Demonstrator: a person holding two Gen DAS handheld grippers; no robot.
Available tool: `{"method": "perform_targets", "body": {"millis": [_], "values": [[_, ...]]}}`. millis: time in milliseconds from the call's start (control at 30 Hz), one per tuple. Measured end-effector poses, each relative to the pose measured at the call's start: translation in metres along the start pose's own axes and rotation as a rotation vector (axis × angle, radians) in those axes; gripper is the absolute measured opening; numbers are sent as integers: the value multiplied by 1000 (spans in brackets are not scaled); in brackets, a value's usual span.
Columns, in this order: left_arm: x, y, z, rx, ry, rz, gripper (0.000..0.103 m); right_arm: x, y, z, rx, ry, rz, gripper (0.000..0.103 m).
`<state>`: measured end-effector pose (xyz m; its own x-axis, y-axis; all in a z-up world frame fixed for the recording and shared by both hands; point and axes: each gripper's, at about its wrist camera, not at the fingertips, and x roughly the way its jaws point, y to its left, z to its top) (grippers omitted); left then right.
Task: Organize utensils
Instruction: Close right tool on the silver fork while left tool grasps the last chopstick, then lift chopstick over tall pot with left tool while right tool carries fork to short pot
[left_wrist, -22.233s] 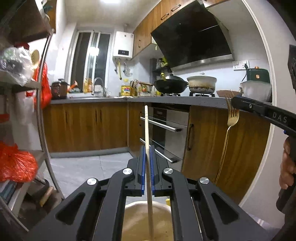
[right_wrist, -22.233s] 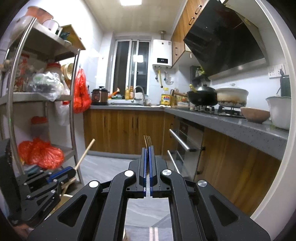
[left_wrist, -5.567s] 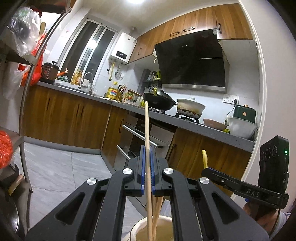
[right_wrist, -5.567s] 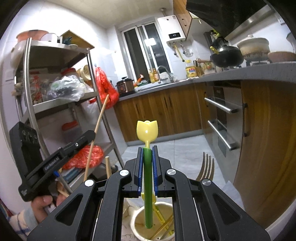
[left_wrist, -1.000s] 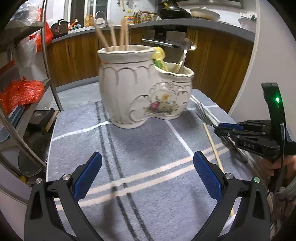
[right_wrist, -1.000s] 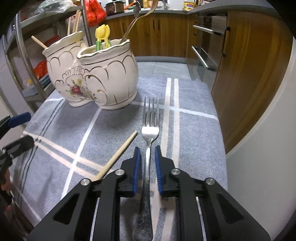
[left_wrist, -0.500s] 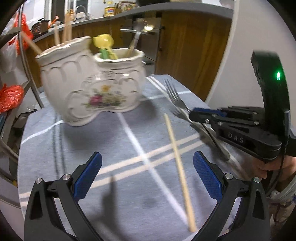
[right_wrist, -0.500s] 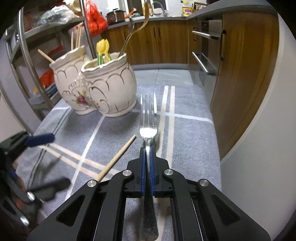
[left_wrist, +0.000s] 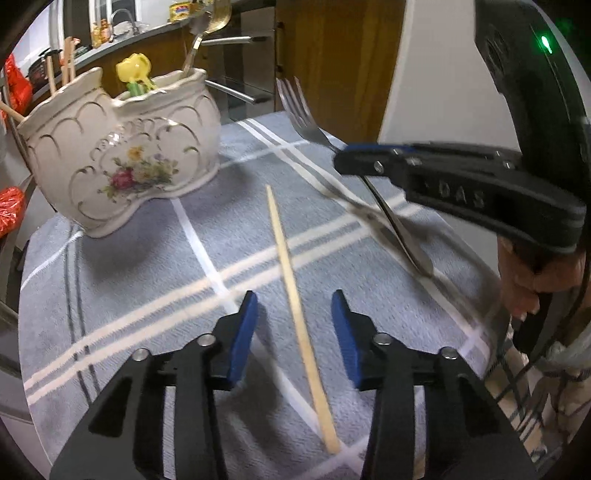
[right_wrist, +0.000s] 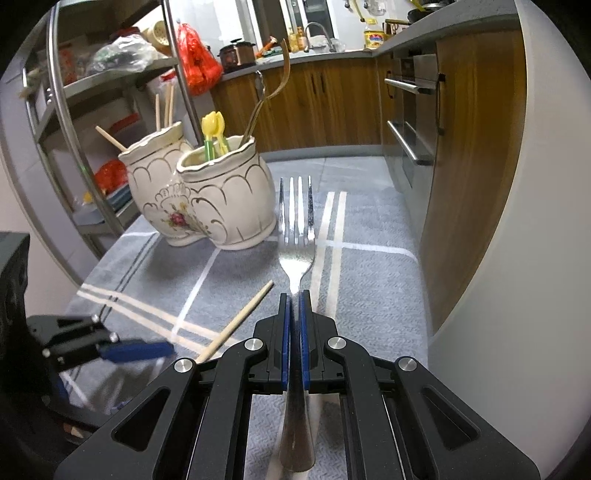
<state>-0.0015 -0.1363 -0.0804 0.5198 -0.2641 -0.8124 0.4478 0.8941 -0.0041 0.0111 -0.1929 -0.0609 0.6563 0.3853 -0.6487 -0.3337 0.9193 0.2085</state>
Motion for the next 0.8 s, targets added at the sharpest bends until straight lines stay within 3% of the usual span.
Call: {"method": "perform_targets", "body": {"millis": [167,367,567,667,800], "values": [[2,2,5,1,-10,18,7,-3,3,0,-3,-16,8,6],[-9,30,1,-55,-56,-54,5,-13,7,2,-12,-59,16,6],[-30,54,-2,-81,-146,-60,5,-25,17,6,-34,-118,18,6],[-36,67,-4,-95,-146,-57,5,-30,25,7,-55,-137,18,6],[-33,75,-5,-71,-83,-49,5,-34,34,10,-73,-149,16,6]]}}
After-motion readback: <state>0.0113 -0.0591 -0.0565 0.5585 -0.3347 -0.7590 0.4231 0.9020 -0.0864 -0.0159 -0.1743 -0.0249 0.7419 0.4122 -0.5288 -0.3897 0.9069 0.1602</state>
